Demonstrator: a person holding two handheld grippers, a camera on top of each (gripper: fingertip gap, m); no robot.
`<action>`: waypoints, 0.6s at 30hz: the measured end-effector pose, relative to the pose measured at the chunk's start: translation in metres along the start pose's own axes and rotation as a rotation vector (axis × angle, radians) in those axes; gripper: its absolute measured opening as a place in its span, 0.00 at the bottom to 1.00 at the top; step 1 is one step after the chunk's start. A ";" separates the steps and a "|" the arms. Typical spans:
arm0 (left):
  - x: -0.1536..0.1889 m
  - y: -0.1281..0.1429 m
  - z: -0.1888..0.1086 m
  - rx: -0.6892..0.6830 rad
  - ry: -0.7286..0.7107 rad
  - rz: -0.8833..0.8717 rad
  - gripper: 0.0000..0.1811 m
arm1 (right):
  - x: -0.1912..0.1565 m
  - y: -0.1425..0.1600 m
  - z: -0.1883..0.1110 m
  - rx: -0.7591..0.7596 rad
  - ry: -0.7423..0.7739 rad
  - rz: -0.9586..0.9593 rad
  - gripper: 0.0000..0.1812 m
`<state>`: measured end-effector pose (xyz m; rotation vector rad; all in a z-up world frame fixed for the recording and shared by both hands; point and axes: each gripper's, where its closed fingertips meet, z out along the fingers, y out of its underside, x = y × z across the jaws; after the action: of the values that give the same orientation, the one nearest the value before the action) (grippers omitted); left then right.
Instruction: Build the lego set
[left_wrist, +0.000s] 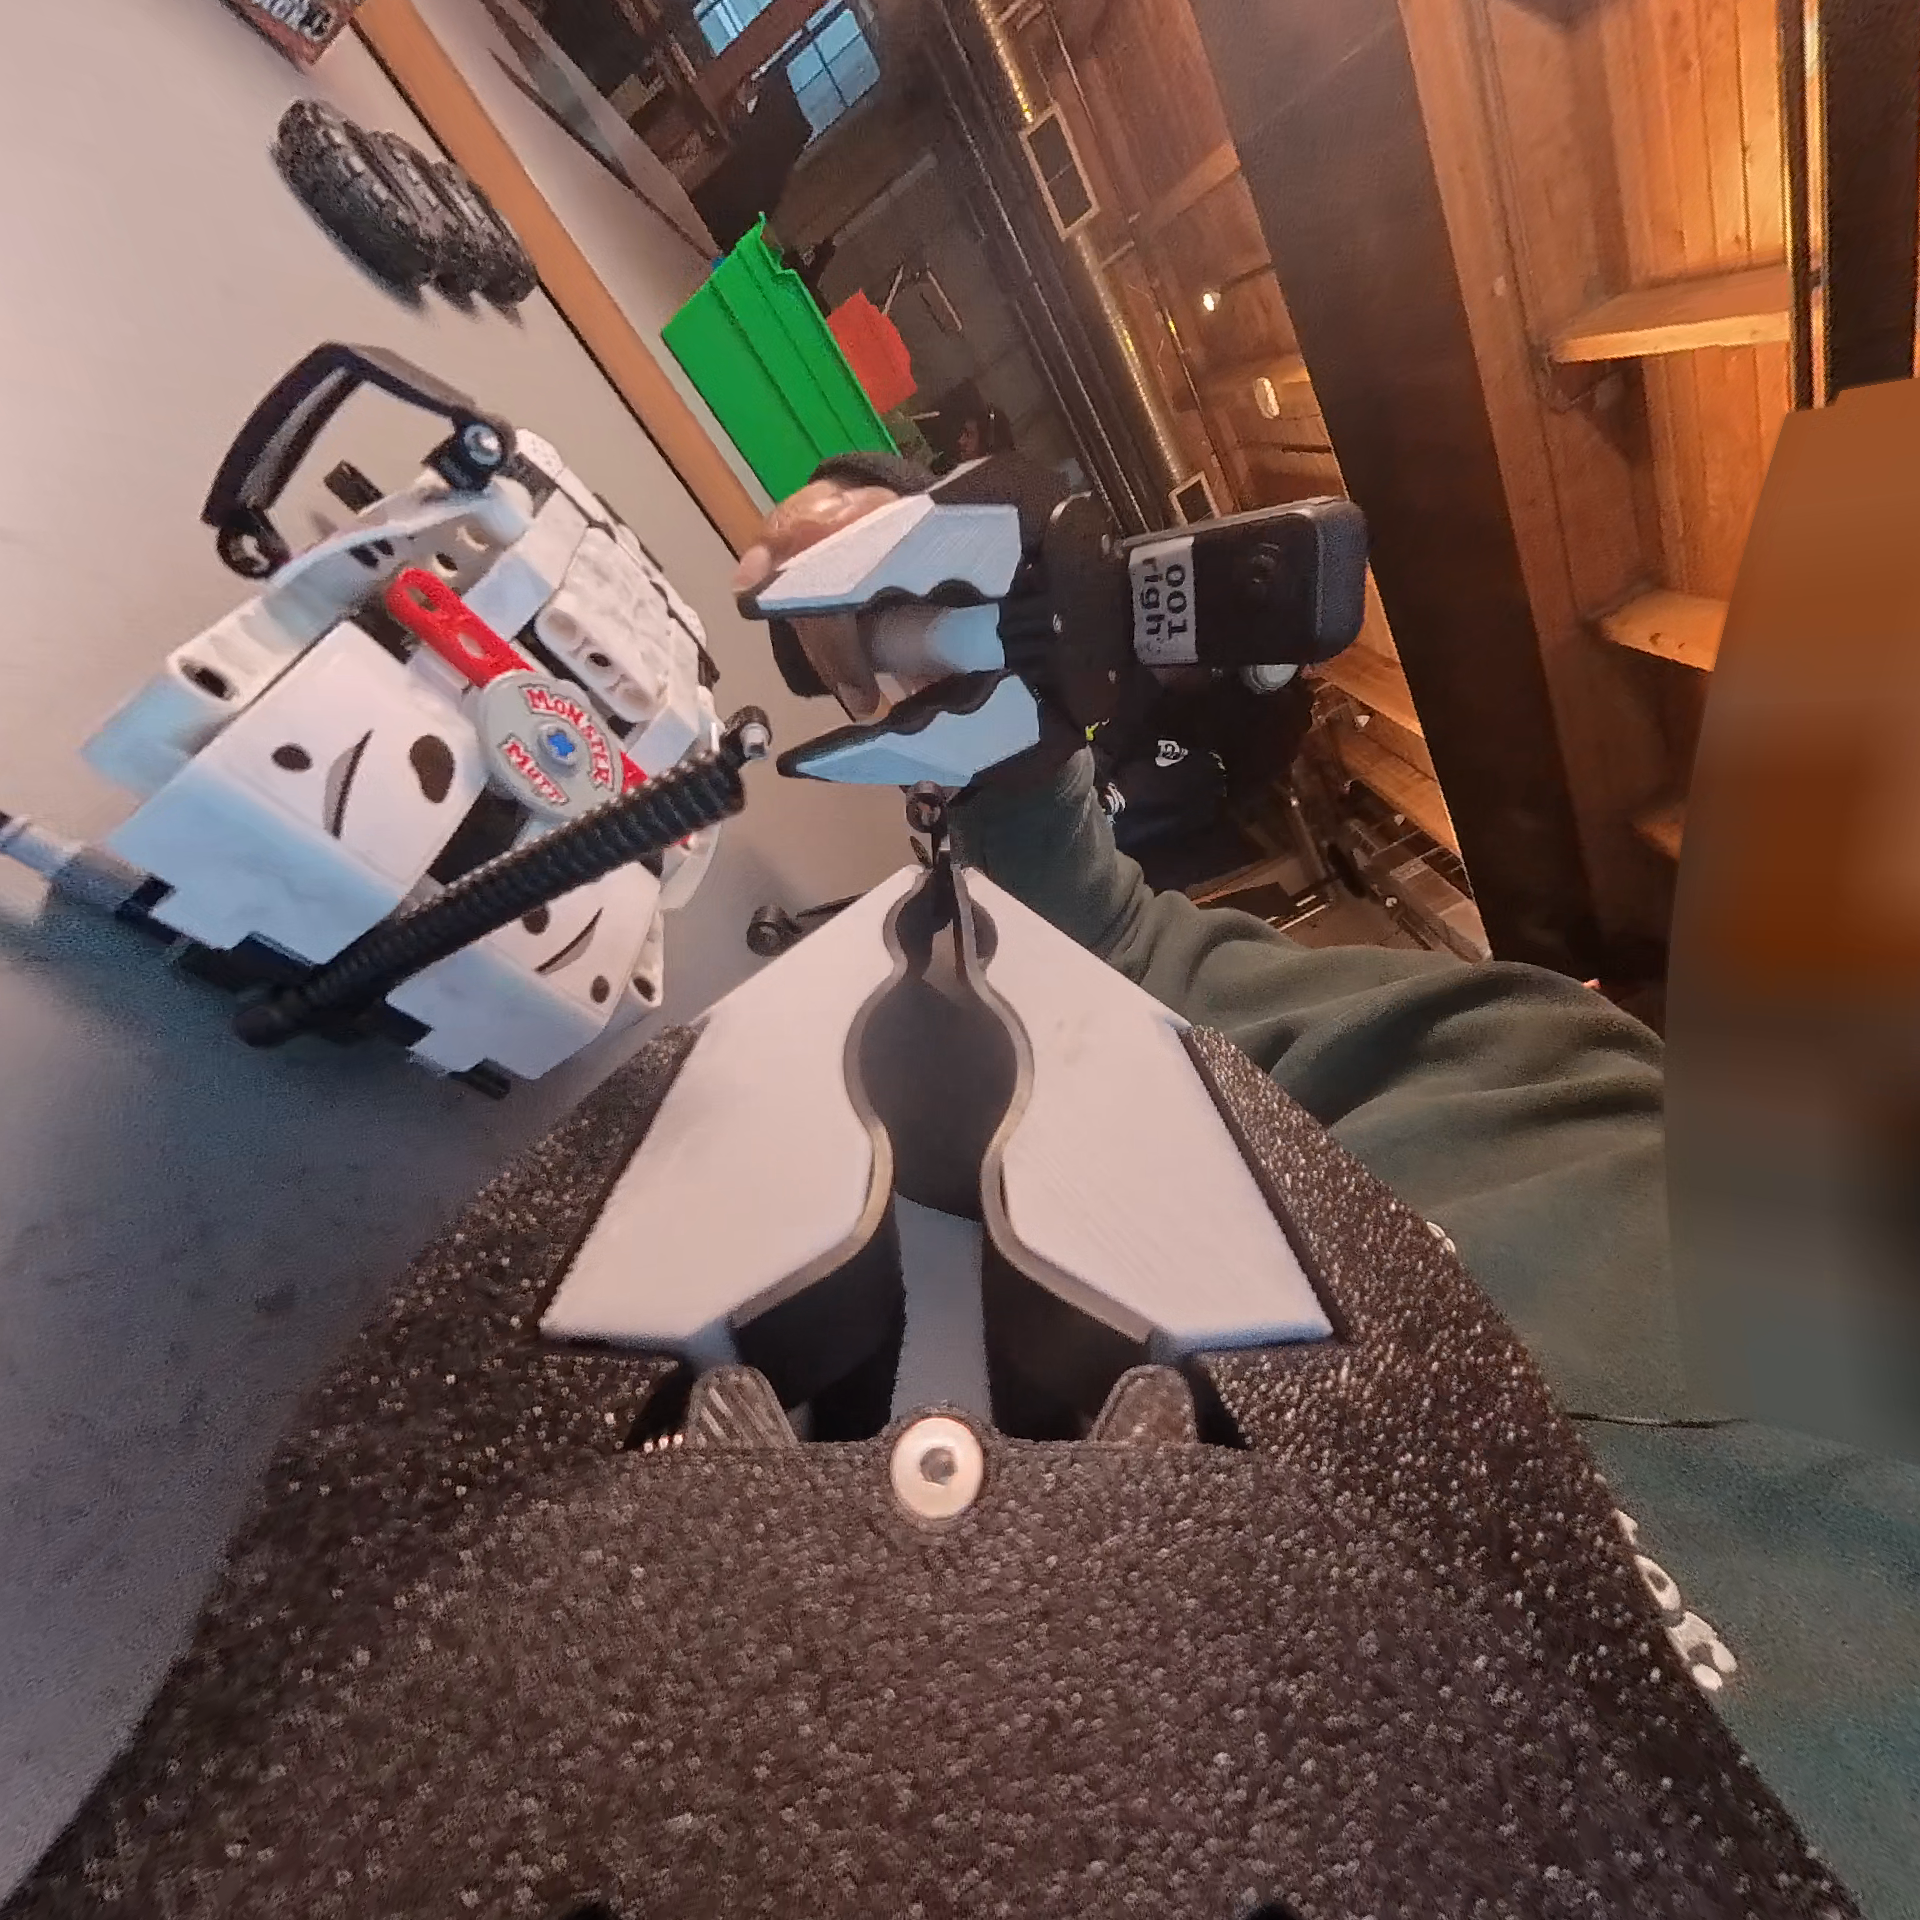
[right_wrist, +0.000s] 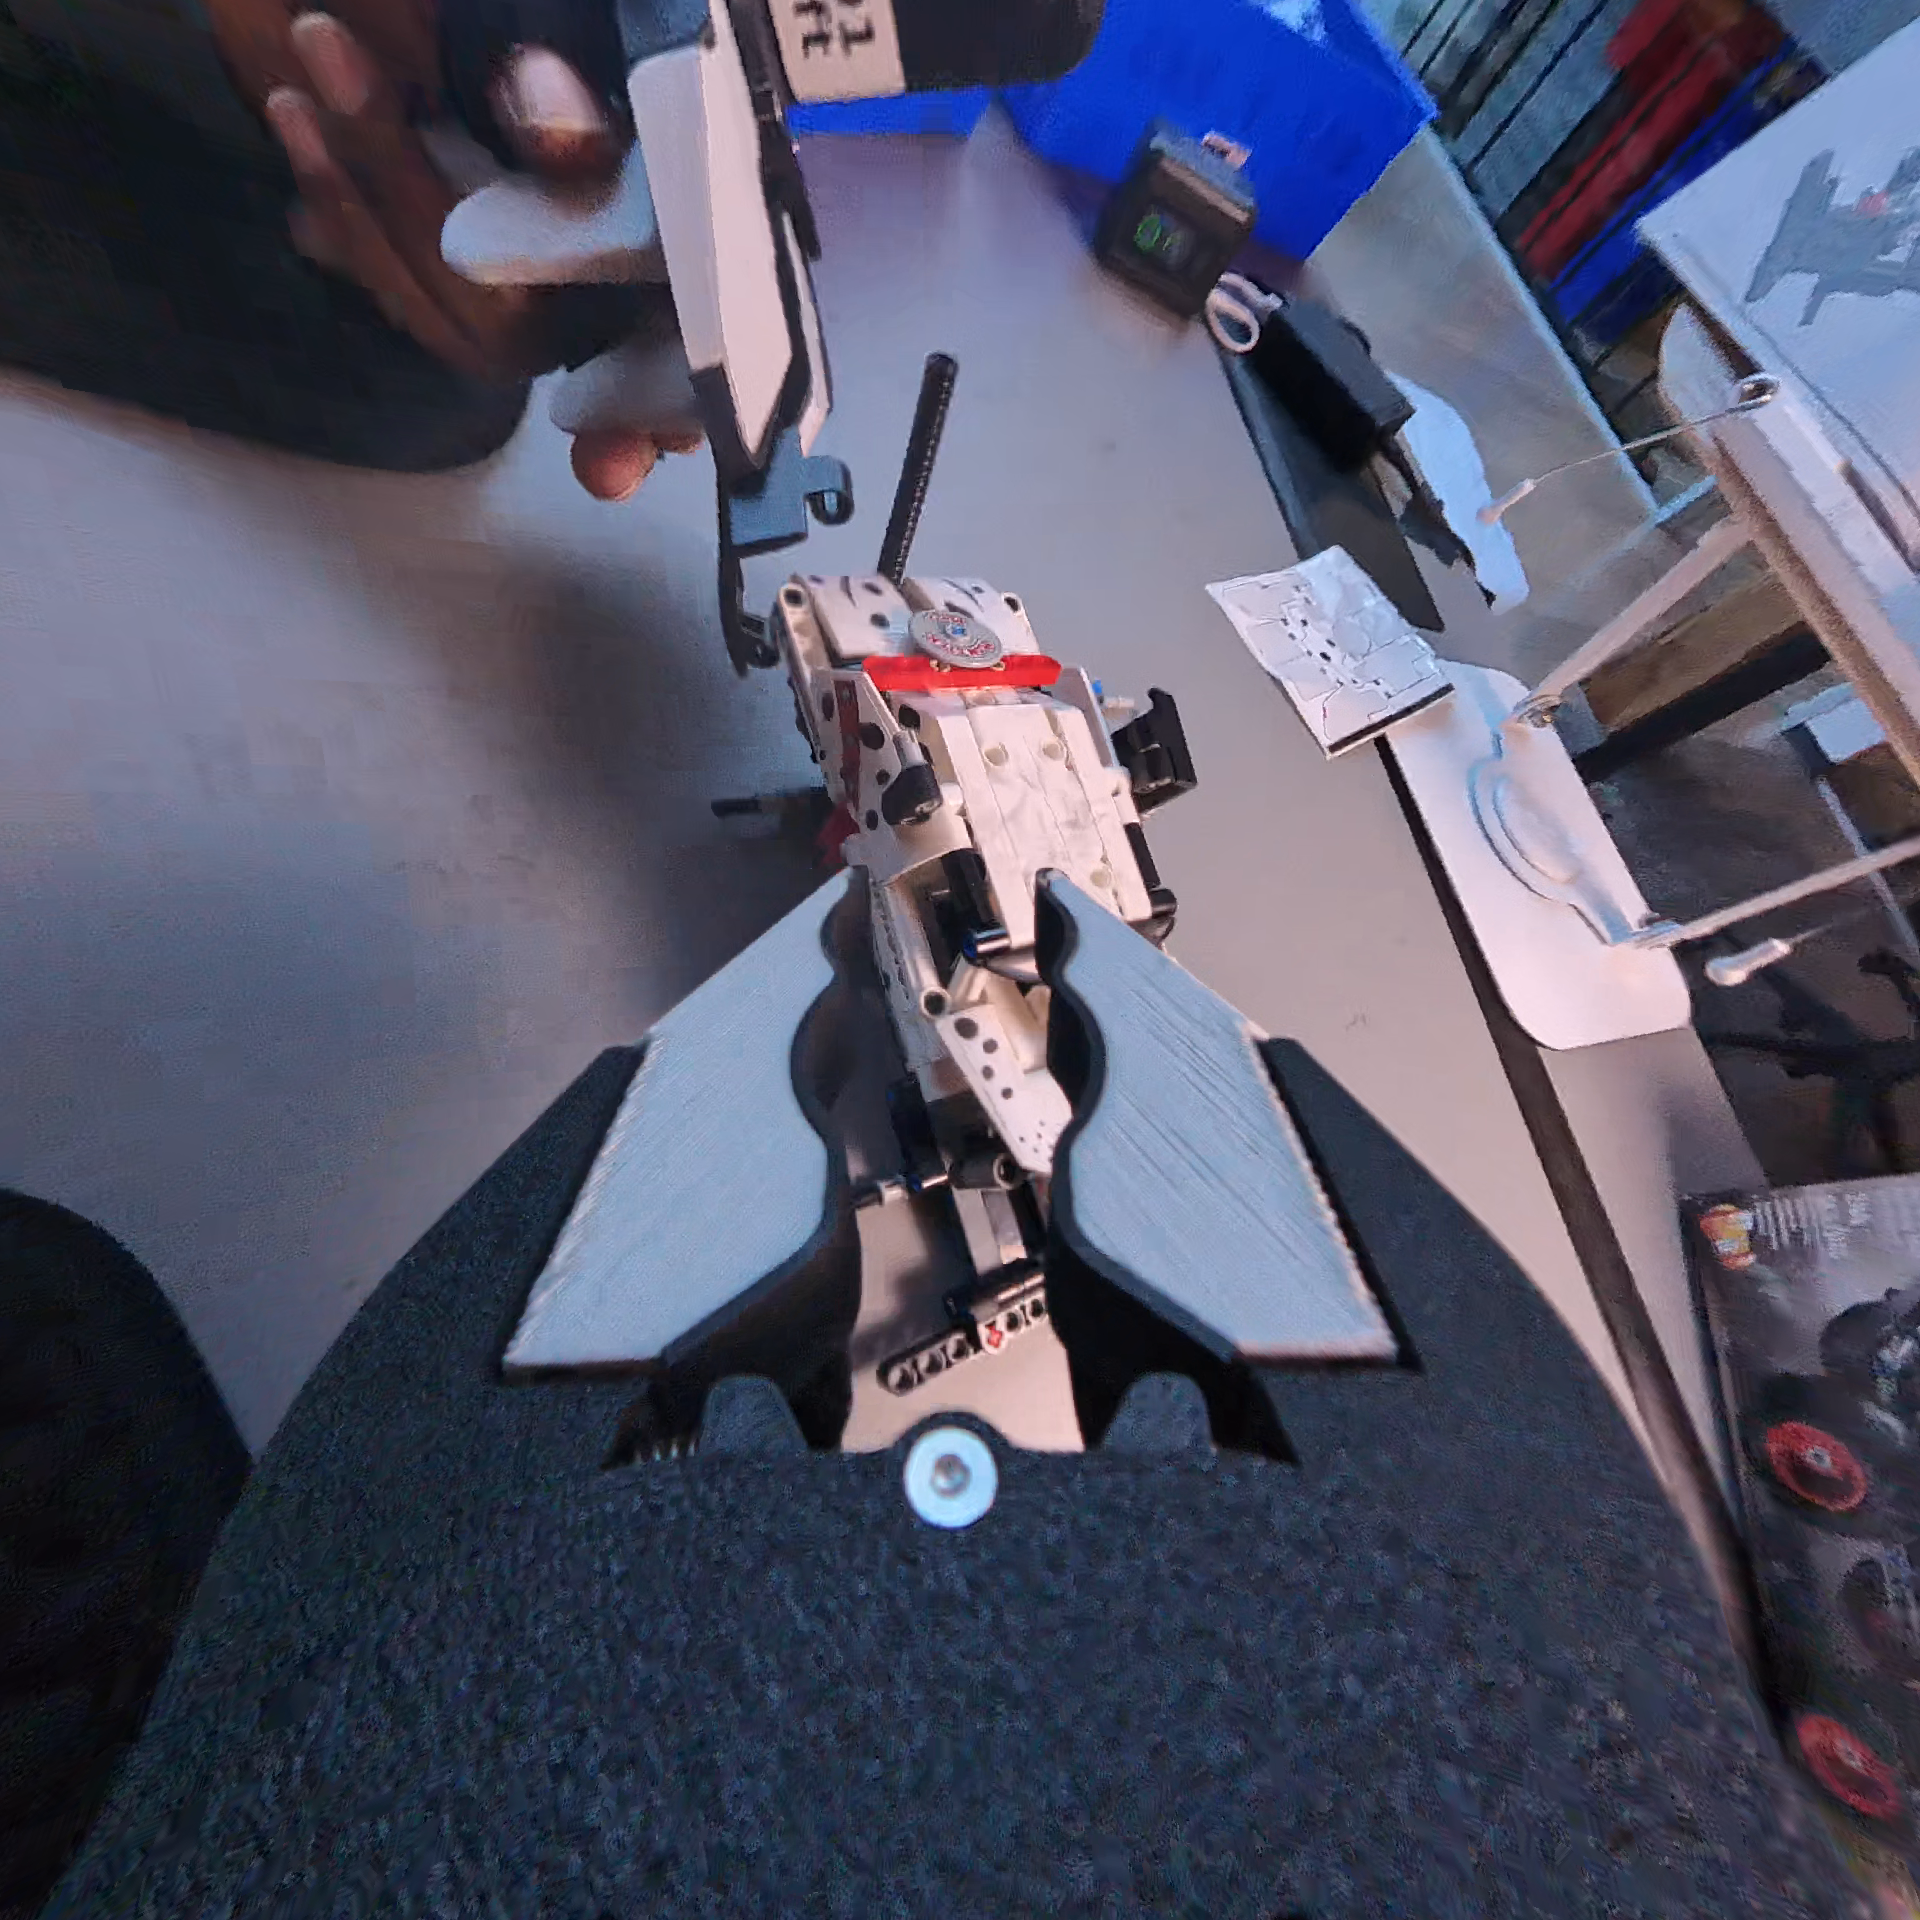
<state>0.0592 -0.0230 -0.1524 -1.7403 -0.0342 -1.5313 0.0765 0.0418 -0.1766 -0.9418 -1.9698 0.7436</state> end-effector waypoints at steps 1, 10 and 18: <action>-0.003 0.002 0.001 -0.006 -0.008 -0.016 0.00 | 0.000 -0.001 0.004 -0.016 -0.035 -0.022 0.17; -0.011 0.006 -0.009 0.023 -0.035 -0.108 0.00 | -0.018 -0.020 0.031 -0.056 -0.173 -0.074 0.04; -0.004 0.026 -0.024 -0.044 -0.039 -0.127 0.00 | -0.061 -0.046 0.035 -0.041 -0.109 -0.116 0.04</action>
<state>0.0515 -0.0521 -0.1711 -1.8328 -0.1336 -1.6002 0.0542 -0.0394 -0.1840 -0.8185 -2.1231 0.7042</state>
